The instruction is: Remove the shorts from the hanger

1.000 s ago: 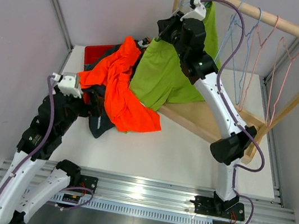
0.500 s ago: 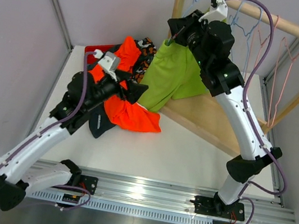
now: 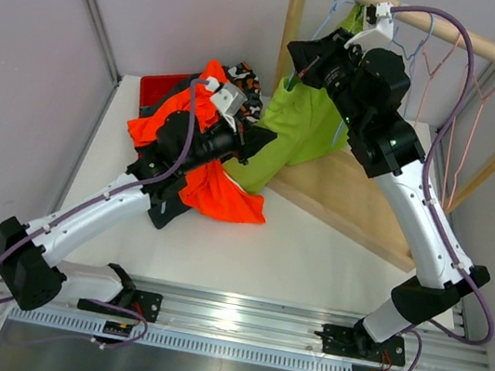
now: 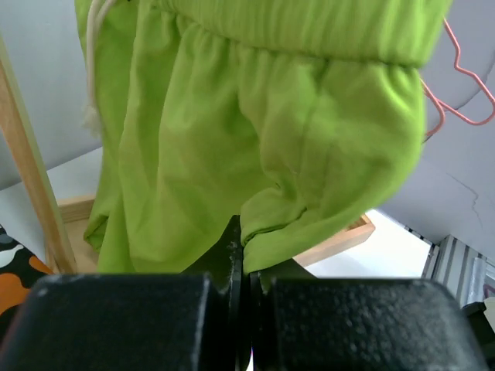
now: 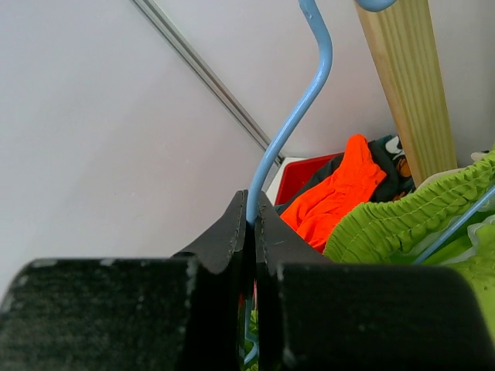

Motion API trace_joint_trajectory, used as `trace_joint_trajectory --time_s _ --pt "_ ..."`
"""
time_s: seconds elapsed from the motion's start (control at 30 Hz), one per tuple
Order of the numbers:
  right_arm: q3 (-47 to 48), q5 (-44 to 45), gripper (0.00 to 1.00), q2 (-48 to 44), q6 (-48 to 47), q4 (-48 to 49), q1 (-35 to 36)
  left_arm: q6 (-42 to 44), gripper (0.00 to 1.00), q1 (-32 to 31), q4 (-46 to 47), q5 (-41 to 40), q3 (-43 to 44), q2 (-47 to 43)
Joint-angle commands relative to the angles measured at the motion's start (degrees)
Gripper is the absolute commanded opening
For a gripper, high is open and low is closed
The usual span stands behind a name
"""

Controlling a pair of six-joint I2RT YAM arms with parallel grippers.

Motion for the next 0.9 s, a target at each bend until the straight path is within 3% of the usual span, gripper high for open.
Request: trace_joint_trajectory --time_s 0.0,0.07,0.23,0.33,0.47,0.57,0.67,0.87 --pt "1.34 0.2 0.0 -4.03 -2.18 10.05 -0.25 1.89 0.0 -3.45 0.38 -5.24 1.47 -4.64" --pt "1.34 0.29 0.0 -3.85 -2.09 9.96 -0.42 2.15 0.0 -5.21 -1.56 -7.61 -1.16 -7.82" --pt "1.61 -0.06 0.0 -4.11 -1.56 10.4 -0.95 2.25 0.0 -19.17 -3.59 -17.62 -15.36 -23.28" --pt "1.87 -0.06 0.0 -4.55 -1.39 10.66 -1.13 1.02 0.0 -27.79 -3.77 -24.66 -24.09 -28.47" --pt "2.66 -0.15 0.0 -4.82 -0.6 9.96 -1.22 -1.27 0.0 -32.37 -2.9 -28.54 -29.99 -28.84" --pt "2.66 -0.67 0.0 -5.43 1.41 9.35 -1.22 -0.66 0.0 -32.38 -0.79 -29.68 -29.74 -25.43" --pt "1.26 -1.46 0.0 -6.83 5.63 6.8 -1.22 0.74 0.0 -32.38 0.44 -37.04 -25.53 -19.29" --pt "-17.0 -6.38 0.0 -16.93 27.32 12.06 -1.04 8.21 0.0 -30.02 5.62 -51.82 -9.0 -6.44"
